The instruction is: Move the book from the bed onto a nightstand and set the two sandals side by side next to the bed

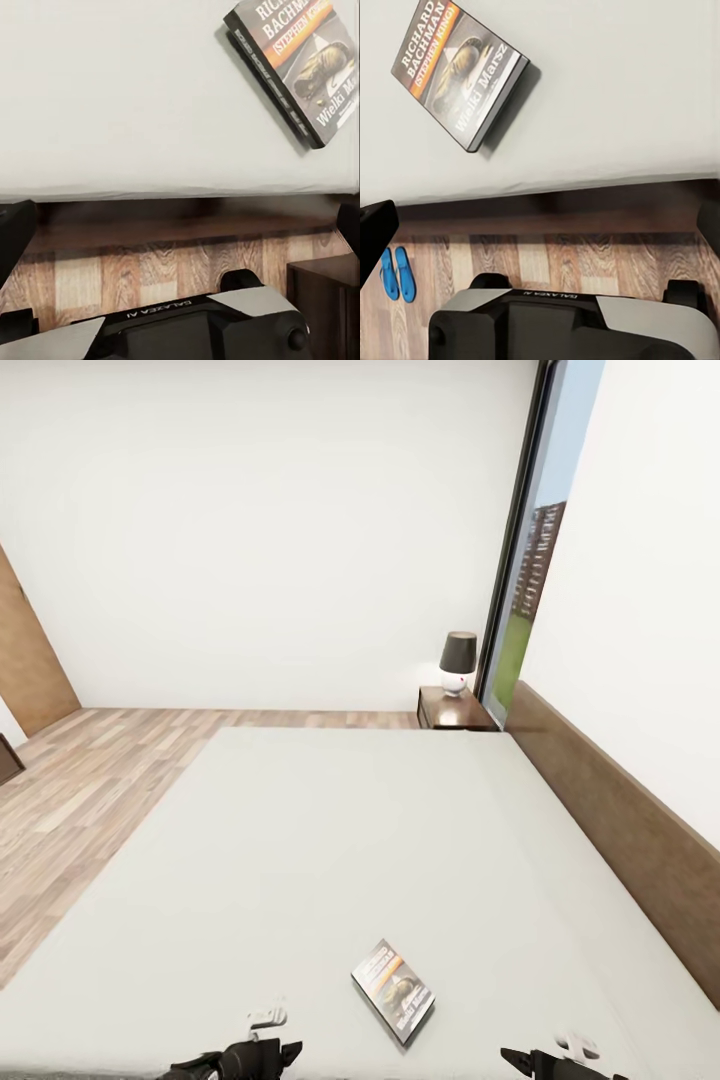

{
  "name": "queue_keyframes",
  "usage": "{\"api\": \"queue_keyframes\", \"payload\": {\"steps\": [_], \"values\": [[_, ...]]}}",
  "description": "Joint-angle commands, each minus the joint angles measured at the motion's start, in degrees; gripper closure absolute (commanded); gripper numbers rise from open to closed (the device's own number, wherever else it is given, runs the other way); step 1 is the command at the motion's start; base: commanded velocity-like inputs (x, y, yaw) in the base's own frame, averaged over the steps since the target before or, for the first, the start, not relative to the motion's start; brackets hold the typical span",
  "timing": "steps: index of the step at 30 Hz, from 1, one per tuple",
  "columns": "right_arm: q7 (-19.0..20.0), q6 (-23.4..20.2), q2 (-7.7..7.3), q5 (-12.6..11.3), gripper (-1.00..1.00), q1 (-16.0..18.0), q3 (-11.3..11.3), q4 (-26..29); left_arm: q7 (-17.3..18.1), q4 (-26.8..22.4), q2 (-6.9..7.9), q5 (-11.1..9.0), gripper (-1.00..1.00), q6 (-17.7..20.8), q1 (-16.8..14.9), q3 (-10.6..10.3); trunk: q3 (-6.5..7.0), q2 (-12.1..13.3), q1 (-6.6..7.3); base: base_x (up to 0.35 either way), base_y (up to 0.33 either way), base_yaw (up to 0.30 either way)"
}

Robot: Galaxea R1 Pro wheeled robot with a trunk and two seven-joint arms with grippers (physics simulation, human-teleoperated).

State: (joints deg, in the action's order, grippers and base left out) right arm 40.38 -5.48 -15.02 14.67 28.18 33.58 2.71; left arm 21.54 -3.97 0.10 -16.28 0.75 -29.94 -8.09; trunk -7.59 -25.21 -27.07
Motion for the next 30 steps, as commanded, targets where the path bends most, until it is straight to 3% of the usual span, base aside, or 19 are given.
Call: {"api": "queue_keyframes", "payload": {"steps": [1, 4, 6, 9, 12, 14, 17, 21, 22, 25, 27, 30], "values": [[0.2, -0.5, 0.01, 0.4, -1.0, 0.0, 0.5, 0.1, 1.0, -1.0, 0.13, -0.6, -1.0, 0.3, -0.1, -0.4, -0.21, -0.1, -0.03, 0.0, 0.0, 0.0], [0.3, -0.5, 0.02, 0.4, -1.0, 0.0, 0.5, 0.1, 3.9, -7.0, 0.27, -0.7, -1.0, 3.8, -0.2, -0.3, -0.48, -0.1, -0.03, 0.0, 0.0, 0.0], [0.3, -0.5, 0.01, 0.4, -1.0, 0.0, 0.5, 0.1, 4.9, -12.6, 0.27, -0.7, -1.0, 9.0, -0.3, -0.3, -0.66, -0.1, -0.03, 0.0, 0.0, 0.0], [0.4, -0.5, 0.0, 0.4, -1.0, 0.0, 0.5, 0.1, 5.6, -27.2, 0.22, -0.8, -1.0, 22.1, -0.4, -0.3, -0.93, -0.1, -0.03, 0.0, 0.0, 0.0], [0.4, -0.5, 0.03, 0.4, -1.0, 0.0, 0.5, 0.1, 5.7, -37.3, 0.13, -0.8, -1.0, 30.0, -0.7, 0.0, -1.2, -0.1, -0.03, 0.0, 0.0, 0.0], [0.4, -0.5, 0.02, 0.4, -1.0, 0.0, 0.5, 0.1, 5.7, -47.8, -0.13, -0.9, -1.0, 37.1, -1.2, 0.2, -1.39, -0.1, -0.03, 0.0, 0.0, 0.0], [0.5, -0.5, 0.03, 0.4, -1.0, 0.0, 0.5, 0.1, 5.6, -54.3, -0.96, -1.2, -1.0, 41.5, -3.0, 0.3, -1.66, -0.1, -0.03, 0.0, 0.0, 0.0], [0.5, -0.5, 0.07, 0.4, -1.0, 0.0, 0.5, 0.1, 3.5, -56.5, -1.81, -1.6, -1.0, 43.1, -5.9, 0.8, -2.02, -0.1, -0.03, 0.0, 0.0, 0.0], [0.5, -0.5, 0.07, 0.4, -1.0, 0.0, 0.5, 0.1, 1.1, -56.8, -2.48, -1.6, -1.0, 43.4, -7.1, 1.4, -2.11, -0.1, -0.03, 0.0, 0.0, 0.0], [0.6, -0.5, 0.08, 0.4, -1.0, 0.0, 0.5, 0.1, -12.6, -57.4, -6.03, -2.0, -1.0, 43.5, -9.9, 4.3, -2.38, -0.1, -0.03, 0.0, 0.0, 0.0], [0.6, -0.5, 0.08, 0.4, -1.0, 0.0, 0.5, 0.1, -17.8, -57.4, -6.87, -2.9, -1.0, 43.0, -10.8, 4.9, -2.56, -0.1, -0.03, 0.0, 0.0, 0.0], [0.6, -0.5, 0.08, 0.4, -1.0, 0.0, 0.5, 0.1, -23.6, -56.8, -7.63, -7.9, -1.0, 40.5, -11.9, 5.3, -2.83, -0.1, -0.03, 0.0, 0.0, 0.0]]}}
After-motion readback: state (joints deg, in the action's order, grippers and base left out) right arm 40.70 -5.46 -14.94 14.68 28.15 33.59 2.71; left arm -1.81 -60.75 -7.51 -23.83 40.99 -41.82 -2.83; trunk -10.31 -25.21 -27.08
